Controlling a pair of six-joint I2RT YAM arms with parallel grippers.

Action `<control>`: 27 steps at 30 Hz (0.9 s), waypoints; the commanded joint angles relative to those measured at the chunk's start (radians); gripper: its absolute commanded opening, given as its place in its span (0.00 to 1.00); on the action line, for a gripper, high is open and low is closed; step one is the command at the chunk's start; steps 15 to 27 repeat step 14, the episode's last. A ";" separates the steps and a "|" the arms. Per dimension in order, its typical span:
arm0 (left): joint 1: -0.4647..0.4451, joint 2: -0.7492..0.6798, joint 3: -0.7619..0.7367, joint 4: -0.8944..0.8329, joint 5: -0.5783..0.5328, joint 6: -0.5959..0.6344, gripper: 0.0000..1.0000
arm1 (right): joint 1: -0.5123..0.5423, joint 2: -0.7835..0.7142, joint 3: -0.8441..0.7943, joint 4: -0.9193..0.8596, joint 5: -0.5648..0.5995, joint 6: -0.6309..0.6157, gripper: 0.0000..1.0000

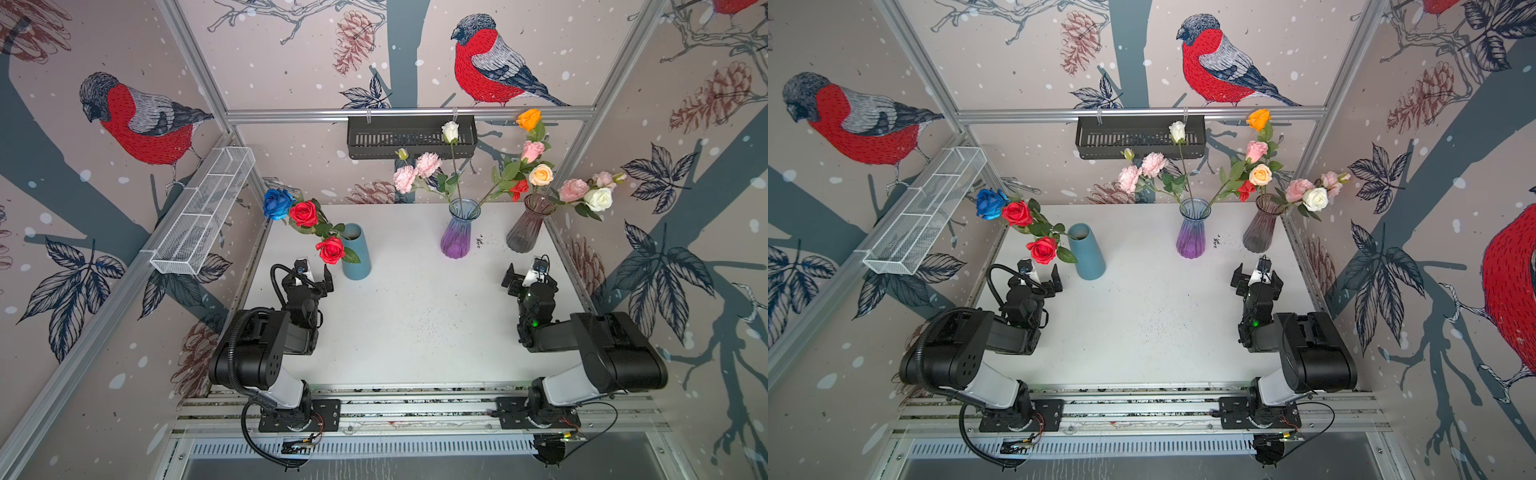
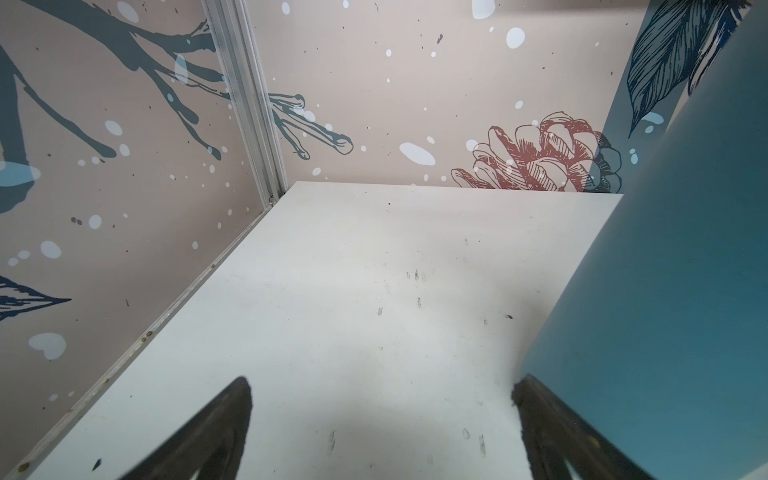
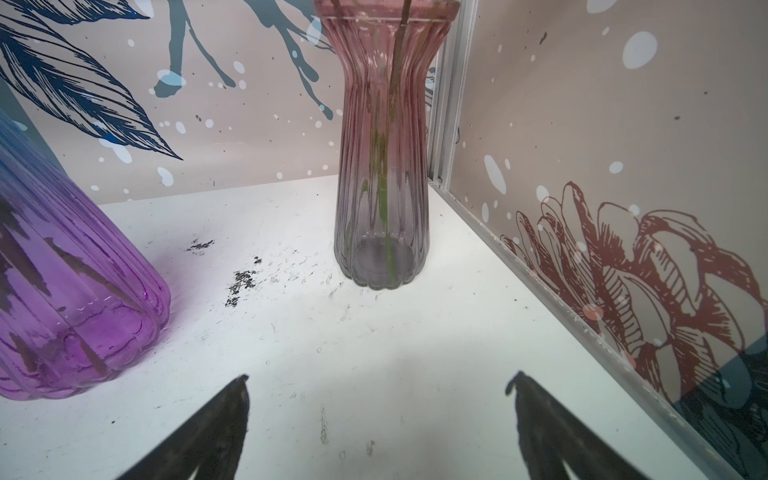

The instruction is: Arrange the flowers into the vase

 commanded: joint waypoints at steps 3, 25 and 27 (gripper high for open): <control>0.002 -0.003 -0.002 0.021 0.000 0.000 0.98 | 0.000 -0.004 -0.001 0.022 -0.002 0.011 0.99; 0.002 -0.002 -0.002 0.023 0.001 0.000 0.98 | -0.019 -0.006 0.007 0.002 -0.095 -0.005 0.99; 0.002 -0.002 -0.002 0.023 0.001 0.000 0.98 | -0.019 -0.006 0.007 0.002 -0.095 -0.005 0.99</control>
